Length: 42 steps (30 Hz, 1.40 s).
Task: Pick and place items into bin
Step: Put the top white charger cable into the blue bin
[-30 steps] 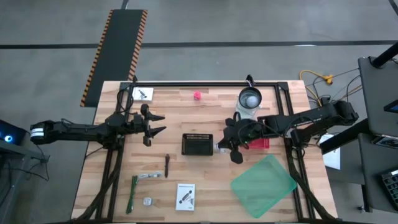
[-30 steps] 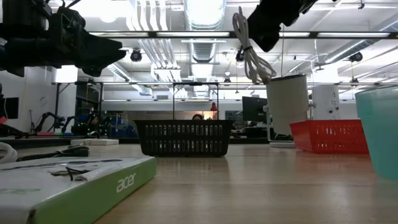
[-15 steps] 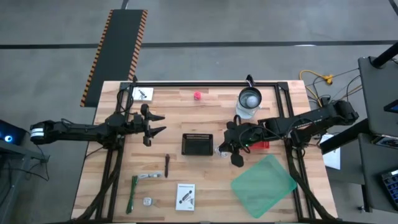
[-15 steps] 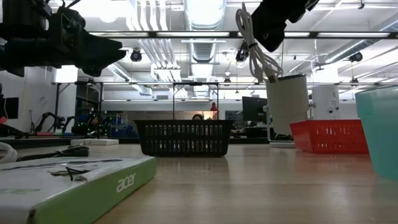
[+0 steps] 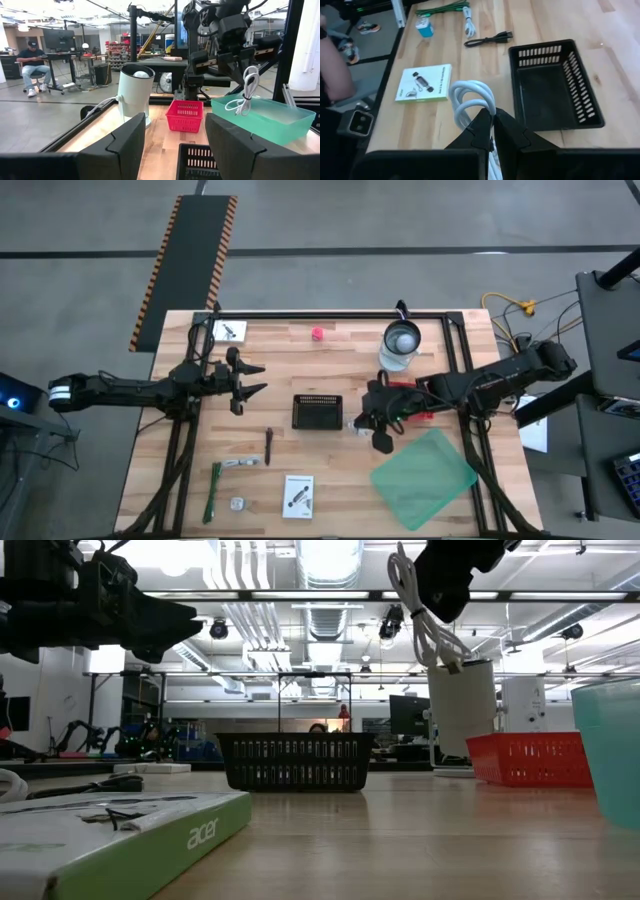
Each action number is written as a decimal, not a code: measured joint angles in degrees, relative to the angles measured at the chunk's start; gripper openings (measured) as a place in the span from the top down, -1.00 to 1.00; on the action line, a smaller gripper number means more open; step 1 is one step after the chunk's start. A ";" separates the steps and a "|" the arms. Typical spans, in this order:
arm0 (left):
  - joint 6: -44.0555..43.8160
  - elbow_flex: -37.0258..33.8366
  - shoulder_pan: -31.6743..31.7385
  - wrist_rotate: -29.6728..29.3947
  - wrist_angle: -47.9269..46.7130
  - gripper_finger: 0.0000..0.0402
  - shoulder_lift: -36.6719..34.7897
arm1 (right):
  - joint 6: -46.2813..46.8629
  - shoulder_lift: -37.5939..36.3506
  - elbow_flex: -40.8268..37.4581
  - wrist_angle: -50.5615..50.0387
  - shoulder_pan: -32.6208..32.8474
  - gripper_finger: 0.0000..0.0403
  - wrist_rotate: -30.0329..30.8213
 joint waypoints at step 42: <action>-0.02 0.02 0.00 0.00 -0.02 0.04 0.00 | 6.19 -0.37 0.00 -5.08 21.79 0.96 20.47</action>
